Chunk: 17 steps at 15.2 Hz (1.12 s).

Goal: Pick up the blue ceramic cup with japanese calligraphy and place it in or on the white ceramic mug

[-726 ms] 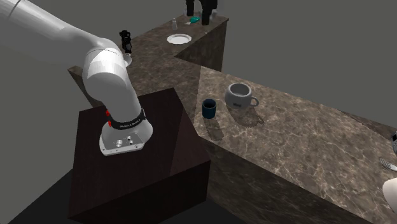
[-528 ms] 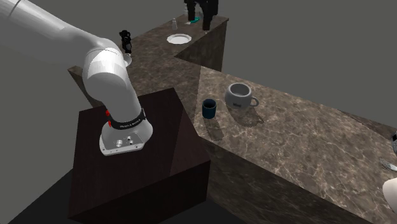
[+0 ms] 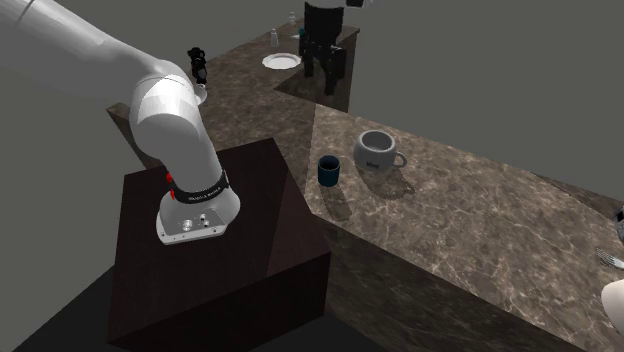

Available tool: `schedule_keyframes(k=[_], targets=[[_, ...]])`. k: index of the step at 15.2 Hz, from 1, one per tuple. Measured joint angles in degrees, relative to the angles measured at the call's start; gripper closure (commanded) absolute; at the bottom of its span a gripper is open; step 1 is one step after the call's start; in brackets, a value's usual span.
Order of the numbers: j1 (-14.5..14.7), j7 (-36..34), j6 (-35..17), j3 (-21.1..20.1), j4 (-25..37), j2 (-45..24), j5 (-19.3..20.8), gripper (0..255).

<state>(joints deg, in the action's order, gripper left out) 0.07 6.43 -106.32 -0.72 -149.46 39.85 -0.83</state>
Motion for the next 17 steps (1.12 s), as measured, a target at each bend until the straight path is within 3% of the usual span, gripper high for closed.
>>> schedule_keyframes(k=[7, 17], targets=[[0.5, -0.2, -17.1, -0.3, -8.4, -7.7, -0.9, 0], [1.4, 1.0, -45.0, -0.2, -11.2, -31.2, -2.9, 0]])
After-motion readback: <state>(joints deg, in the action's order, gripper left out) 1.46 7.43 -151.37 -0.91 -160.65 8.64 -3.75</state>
